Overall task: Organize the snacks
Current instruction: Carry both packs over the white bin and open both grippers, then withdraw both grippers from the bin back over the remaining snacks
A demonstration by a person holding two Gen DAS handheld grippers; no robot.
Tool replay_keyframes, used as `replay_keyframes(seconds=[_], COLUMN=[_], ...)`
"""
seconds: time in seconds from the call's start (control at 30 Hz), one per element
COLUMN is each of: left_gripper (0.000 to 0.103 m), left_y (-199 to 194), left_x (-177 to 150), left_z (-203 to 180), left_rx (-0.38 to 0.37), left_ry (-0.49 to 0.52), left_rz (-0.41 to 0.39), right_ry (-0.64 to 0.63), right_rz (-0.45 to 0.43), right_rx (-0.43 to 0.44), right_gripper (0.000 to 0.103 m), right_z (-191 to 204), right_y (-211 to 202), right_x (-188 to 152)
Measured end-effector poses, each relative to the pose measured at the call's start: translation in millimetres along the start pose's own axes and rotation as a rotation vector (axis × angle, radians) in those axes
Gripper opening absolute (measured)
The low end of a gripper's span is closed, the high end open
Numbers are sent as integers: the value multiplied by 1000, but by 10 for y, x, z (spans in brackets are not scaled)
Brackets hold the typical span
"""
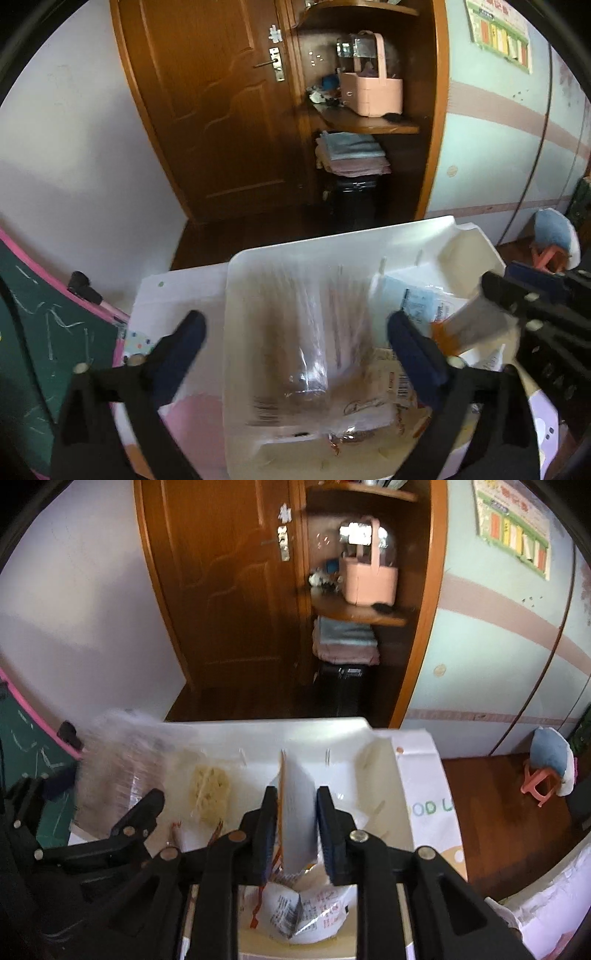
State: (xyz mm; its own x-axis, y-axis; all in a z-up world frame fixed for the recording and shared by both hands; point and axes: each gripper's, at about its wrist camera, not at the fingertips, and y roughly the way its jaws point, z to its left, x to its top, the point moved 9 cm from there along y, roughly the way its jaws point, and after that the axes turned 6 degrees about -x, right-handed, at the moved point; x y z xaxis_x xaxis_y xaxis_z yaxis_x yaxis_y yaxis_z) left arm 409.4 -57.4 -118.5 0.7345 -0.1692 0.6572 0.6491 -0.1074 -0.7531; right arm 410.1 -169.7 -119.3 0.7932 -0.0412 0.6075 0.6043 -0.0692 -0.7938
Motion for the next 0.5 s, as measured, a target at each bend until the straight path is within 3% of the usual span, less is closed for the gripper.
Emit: replay_keyframes(seconds=[0.1,0.17,0.5], left_gripper=[100,100,100], left_y=[16,-14,-450], left_x=[-56,-86,-115], left_z=[57,83,58], left_rx=[-4,-28,-48], left_ry=[-23,-46,-42], left_rz=[33,42,-12], right_ry=[-19,-18,-7], right_rz=[-12,-16,-23], right_rx=[-30,-31,14], right_gripper=[47,50,51], right_z=[-21,-40,-83], right_y=[-12,-41,-371], right_x=[-22,-40,-173])
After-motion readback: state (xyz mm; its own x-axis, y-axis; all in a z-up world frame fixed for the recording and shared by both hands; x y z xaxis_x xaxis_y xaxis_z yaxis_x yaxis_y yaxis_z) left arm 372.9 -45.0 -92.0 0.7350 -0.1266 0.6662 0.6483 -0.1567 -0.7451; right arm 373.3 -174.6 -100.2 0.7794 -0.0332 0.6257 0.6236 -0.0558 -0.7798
